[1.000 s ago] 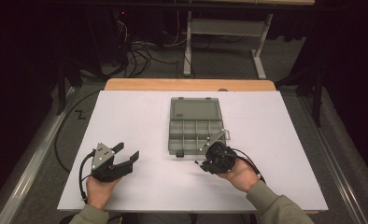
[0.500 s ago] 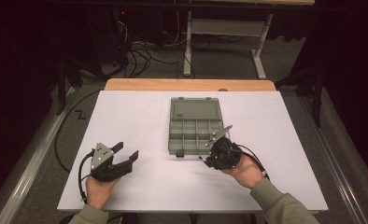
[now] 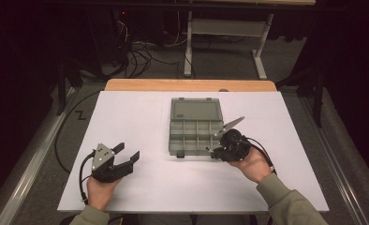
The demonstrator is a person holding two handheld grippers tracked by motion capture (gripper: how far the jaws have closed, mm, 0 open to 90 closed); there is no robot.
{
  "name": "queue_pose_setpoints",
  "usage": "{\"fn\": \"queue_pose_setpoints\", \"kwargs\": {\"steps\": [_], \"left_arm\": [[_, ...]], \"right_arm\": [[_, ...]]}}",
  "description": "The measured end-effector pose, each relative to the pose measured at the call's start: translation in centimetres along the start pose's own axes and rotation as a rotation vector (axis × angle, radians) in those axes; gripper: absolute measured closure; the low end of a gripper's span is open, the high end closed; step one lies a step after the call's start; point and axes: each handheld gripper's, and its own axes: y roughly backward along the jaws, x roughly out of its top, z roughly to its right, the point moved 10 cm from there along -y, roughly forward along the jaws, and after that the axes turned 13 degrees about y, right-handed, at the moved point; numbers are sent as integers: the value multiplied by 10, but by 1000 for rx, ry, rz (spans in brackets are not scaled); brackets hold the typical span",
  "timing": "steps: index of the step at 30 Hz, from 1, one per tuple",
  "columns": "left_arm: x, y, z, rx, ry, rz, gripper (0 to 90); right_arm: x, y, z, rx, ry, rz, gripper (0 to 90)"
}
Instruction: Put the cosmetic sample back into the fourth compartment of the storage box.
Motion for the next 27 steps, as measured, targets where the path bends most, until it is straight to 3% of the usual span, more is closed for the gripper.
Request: {"fn": "queue_pose_setpoints", "kwargs": {"steps": [22, 27], "left_arm": [[-2, -1, -1, 2, -4, -6, 328], [-1, -1, -1, 4, 1, -2, 329]], "right_arm": [[0, 4, 35, -48, -70, -4, 823], [2, 3, 45, -66, -105, 1, 823]]}}
